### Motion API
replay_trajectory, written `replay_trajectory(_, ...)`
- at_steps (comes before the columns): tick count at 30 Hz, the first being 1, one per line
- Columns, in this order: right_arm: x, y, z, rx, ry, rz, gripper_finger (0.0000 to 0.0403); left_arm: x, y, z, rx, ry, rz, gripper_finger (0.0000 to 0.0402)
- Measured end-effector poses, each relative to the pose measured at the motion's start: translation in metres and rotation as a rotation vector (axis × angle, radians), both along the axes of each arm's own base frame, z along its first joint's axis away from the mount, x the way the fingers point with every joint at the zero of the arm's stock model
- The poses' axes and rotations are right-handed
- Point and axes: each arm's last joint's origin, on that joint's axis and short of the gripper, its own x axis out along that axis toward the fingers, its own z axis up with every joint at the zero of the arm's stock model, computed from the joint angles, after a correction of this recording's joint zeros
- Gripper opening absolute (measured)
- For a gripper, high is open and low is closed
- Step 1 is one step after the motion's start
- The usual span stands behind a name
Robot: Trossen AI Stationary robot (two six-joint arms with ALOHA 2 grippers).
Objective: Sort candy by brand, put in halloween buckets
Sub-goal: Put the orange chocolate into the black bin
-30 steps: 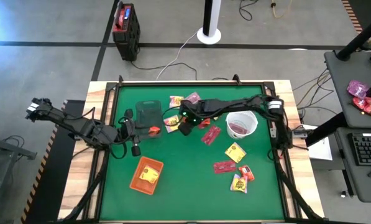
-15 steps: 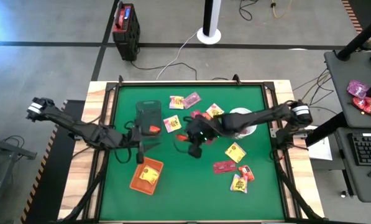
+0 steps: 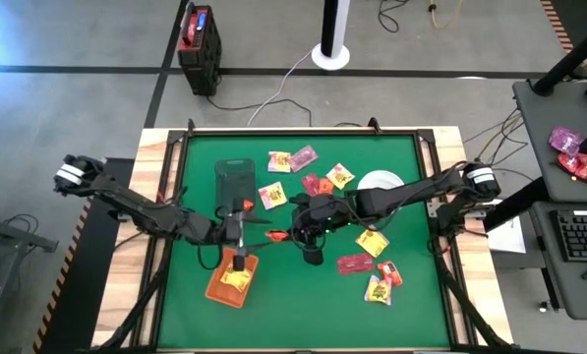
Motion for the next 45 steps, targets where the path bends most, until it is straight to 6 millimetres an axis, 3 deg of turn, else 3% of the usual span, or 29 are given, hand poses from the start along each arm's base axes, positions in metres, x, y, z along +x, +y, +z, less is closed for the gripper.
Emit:
replay_trajectory(5, 0.0, 0.0, 0.001, -0.002, -0.012, 0.005, 0.0015, 0.007, -0.002, -0.001, 0.009, 0.012, 0.023, 0.021)
replay_trajectory(13, 0.001, 0.0, 0.002, 0.001, -0.015, -0.006, 0.0022, 0.007, -0.002, 0.003, 0.047, 0.009, 0.016, 0.002)
replay_trajectory(19, 0.001, -0.001, 0.005, 0.033, -0.009, -0.03, 0.009, 0.007, -0.001, 0.003, 0.043, 0.006, 0.029, 0.0013)
replay_trajectory(26, -0.009, -0.007, 0.026, 0.0, 0.047, -0.145, 0.018, -0.004, 0.008, 0.009, 0.074, 0.044, 0.168, 0.0007)
replay_trajectory(34, -0.034, -0.016, 0.038, -0.007, 0.212, -0.363, 0.0224, -0.031, 0.058, 0.003, -0.023, 0.251, 0.504, 0.0006)
replay_trajectory(38, -0.042, -0.021, 0.032, 0.028, 0.311, -0.426, 0.023, -0.041, 0.088, 0.0, -0.082, 0.4, 0.694, 0.0006)
replay_trajectory(45, -0.042, -0.028, -0.007, -0.019, 0.583, -0.509, 0.0231, -0.035, 0.116, 0.0, -0.22, 0.615, 0.692, 0.0006)
